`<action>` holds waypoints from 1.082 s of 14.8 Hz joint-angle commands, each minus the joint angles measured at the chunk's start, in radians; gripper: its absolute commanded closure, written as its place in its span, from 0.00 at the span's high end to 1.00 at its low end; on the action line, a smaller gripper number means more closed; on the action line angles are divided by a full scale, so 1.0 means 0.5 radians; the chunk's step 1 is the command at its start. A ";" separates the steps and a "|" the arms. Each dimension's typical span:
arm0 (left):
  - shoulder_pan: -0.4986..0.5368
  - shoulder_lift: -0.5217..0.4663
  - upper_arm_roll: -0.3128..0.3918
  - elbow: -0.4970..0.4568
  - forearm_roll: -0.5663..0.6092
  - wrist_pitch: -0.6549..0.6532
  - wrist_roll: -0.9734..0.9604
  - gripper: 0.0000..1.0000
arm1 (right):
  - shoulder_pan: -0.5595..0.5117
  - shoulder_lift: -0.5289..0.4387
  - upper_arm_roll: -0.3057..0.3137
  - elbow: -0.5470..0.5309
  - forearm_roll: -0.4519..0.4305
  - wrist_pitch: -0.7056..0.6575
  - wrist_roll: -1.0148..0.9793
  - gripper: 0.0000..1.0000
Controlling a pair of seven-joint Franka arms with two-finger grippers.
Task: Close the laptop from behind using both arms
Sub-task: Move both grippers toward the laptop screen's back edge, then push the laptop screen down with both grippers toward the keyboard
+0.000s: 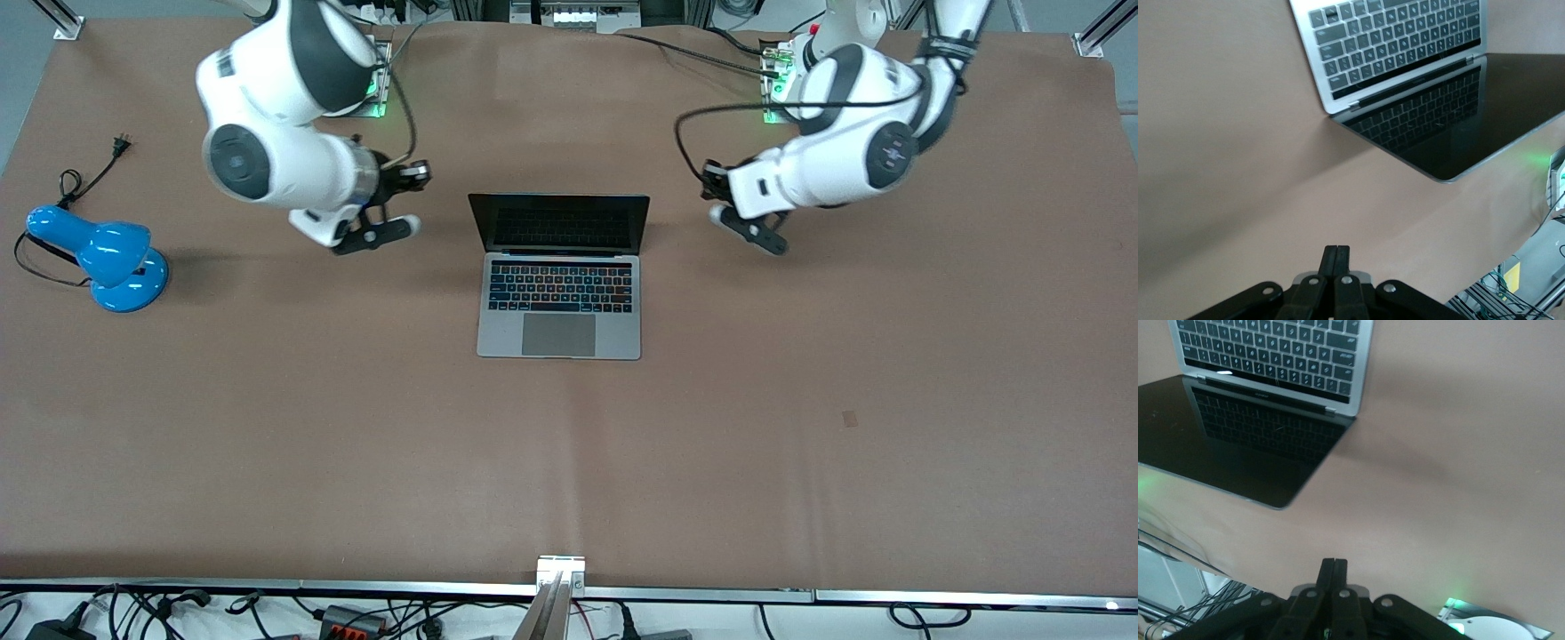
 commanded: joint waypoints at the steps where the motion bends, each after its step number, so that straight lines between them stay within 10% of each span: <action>1: 0.013 -0.076 -0.075 -0.204 -0.153 0.213 0.079 0.00 | 0.124 -0.015 -0.020 -0.107 0.058 0.121 0.079 0.00; 16: 0.001 0.148 -0.281 -0.214 -0.800 0.514 -0.065 0.00 | 0.376 0.200 -0.020 -0.148 0.120 0.612 0.242 0.00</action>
